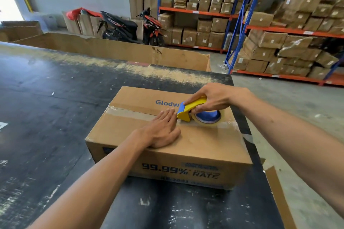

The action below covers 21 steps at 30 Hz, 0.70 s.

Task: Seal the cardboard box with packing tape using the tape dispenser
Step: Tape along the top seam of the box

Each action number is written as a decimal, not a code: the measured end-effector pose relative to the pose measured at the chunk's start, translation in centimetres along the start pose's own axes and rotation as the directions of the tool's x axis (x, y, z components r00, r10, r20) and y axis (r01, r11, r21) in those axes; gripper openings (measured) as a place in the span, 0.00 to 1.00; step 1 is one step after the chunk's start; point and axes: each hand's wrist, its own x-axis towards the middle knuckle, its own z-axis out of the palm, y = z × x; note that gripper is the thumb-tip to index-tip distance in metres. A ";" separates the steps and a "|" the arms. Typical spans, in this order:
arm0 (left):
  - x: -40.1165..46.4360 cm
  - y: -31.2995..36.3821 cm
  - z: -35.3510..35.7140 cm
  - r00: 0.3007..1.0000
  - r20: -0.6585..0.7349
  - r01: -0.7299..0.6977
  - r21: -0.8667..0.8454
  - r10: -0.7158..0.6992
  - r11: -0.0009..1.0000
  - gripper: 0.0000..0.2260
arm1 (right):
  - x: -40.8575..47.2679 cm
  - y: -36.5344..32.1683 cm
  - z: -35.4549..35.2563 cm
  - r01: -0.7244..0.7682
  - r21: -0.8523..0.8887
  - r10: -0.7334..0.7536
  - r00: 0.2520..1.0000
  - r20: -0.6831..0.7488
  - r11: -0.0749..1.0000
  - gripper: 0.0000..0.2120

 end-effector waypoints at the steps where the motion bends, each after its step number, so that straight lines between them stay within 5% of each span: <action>1: 0.0 -0.1 0.0 1.000 0.001 -0.001 0.001 0.001 1.000 0.32 | -0.3 0.1 -0.1 0.008 0.010 -0.008 1.000 0.003 1.000 0.20; 11: -0.1 -0.7 -0.5 1.000 -0.009 -0.020 -0.006 0.019 1.000 0.33 | -6.3 6.0 -0.3 -0.085 0.081 0.084 0.996 0.012 0.993 0.19; 15: 0.6 3.2 -1.1 0.989 0.018 0.144 0.030 -0.144 0.989 0.50 | -5.7 4.5 -0.6 -0.093 -0.016 0.092 0.996 -0.011 0.996 0.18; 21: 2.7 8.6 -0.3 0.998 0.006 0.057 -0.093 -0.057 0.994 0.59 | -5.4 4.2 -0.9 -0.091 -0.023 0.091 0.996 0.003 0.996 0.18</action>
